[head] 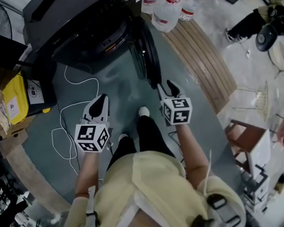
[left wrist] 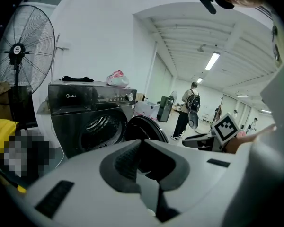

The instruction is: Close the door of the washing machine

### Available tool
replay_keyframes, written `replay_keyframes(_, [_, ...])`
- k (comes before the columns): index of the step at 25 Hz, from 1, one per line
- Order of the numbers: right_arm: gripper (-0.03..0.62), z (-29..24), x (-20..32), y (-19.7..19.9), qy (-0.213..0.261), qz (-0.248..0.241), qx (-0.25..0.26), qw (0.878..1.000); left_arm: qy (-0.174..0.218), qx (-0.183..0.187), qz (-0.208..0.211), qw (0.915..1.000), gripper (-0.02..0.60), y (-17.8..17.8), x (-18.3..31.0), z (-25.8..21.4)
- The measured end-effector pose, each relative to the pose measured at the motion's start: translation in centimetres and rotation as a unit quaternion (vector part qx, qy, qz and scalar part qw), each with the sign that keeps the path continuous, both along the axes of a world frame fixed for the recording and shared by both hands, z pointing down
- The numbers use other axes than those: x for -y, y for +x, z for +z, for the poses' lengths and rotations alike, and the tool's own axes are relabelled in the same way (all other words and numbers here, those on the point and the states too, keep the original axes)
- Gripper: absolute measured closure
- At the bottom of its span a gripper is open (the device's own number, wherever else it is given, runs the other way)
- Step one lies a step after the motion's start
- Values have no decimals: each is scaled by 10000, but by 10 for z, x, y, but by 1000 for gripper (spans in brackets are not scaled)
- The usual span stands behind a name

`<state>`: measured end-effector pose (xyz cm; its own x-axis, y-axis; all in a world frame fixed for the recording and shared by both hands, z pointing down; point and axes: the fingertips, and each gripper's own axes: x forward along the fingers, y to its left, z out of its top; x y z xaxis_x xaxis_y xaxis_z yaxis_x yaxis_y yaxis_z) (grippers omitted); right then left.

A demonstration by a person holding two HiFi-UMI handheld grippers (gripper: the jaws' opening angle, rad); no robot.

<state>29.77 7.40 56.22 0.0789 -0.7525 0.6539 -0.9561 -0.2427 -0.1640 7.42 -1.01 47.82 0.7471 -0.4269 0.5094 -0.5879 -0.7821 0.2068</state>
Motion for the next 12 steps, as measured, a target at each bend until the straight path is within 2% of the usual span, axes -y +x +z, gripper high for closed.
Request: replay_keyframes(12, [450,42,53,28,-324,-442,-17,9985,-88,179,-546,9983,577,19,39,26])
